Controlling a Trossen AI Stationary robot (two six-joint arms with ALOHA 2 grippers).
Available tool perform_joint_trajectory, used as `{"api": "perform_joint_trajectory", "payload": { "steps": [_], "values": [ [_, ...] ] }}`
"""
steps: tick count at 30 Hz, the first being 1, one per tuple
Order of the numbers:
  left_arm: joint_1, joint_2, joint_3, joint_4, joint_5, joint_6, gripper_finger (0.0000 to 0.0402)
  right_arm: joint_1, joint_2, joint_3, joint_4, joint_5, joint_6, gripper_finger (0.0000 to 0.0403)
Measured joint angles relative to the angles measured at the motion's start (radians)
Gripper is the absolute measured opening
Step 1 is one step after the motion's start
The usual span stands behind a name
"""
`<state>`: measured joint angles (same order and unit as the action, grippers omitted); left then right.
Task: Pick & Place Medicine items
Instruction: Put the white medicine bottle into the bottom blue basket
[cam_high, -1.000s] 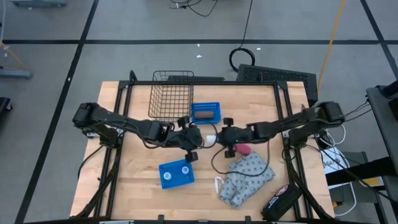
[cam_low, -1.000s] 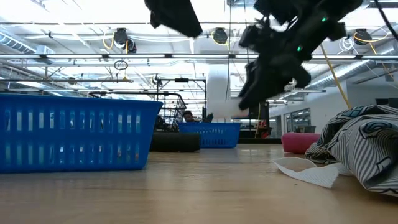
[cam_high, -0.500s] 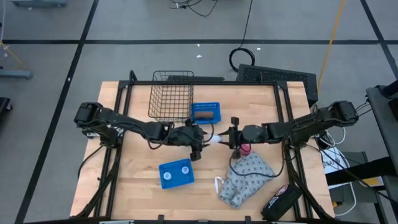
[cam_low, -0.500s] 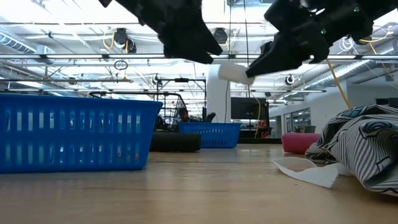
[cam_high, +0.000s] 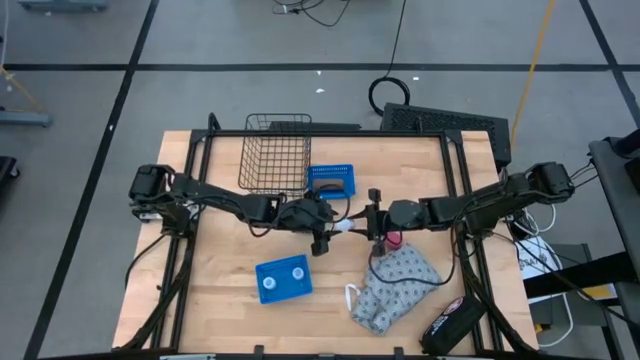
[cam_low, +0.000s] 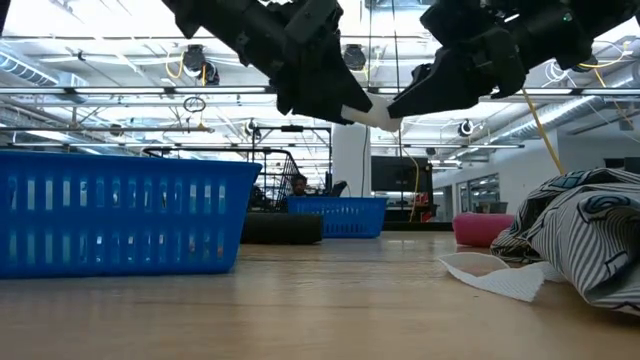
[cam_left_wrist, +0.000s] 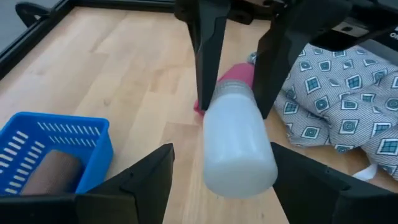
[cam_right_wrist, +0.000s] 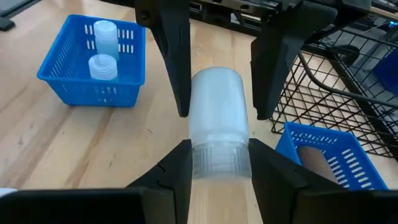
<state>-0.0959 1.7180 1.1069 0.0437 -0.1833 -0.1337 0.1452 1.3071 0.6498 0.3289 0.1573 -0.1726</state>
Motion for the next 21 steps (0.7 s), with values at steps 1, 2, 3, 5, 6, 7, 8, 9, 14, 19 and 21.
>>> {"api": "perform_joint_trajectory", "payload": {
  "steps": [1,2,3,5,6,7,8,9,14,19,21],
  "values": [
    [0.0,0.0,0.0,0.003,0.002,0.002,0.0256,0.0,0.0,0.0,-0.002,-0.001,0.0,0.0119],
    [0.0,0.0,0.0,0.007,0.01,0.009,0.0252,0.0,0.0,0.0,-0.002,-0.002,0.0,0.0119],
    [0.0,0.0,0.0,0.016,0.023,0.016,0.0245,0.0,0.0,0.0,-0.002,-0.004,0.0,0.0119],
    [0.0,0.0,0.0,0.036,0.05,0.023,0.0224,0.001,0.0,0.0,-0.003,-0.006,0.0,0.0119],
    [0.0,0.0,0.0,0.038,0.061,0.024,0.0209,0.001,0.0,0.0,-0.005,-0.006,0.0,0.0119],
    [0.001,0.0,0.0,0.038,0.065,0.024,0.0191,0.001,0.0,0.0,-0.005,-0.005,0.001,0.0119],
    [0.002,0.0,0.0,0.038,0.065,0.024,0.0171,0.0,0.0,0.0,-0.006,-0.006,0.004,0.0119],
    [0.003,0.0,0.0,0.037,0.066,0.022,0.0152,0.0,0.0,0.0,-0.006,-0.004,0.007,0.0124],
    [0.015,0.0,0.0,0.056,0.098,0.02,0.0138,0.001,0.0,0.0,-0.002,-0.002,0.026,0.0194],
    [0.022,0.0,0.0,0.116,0.096,0.032,0.0138,0.001,-0.003,0.0,-0.016,0.001,0.027,0.0235],
    [0.026,0.0,0.0,0.139,0.089,0.044,0.0138,0.001,-0.027,0.0,-0.059,0.027,0.029,0.024]
  ]
}}
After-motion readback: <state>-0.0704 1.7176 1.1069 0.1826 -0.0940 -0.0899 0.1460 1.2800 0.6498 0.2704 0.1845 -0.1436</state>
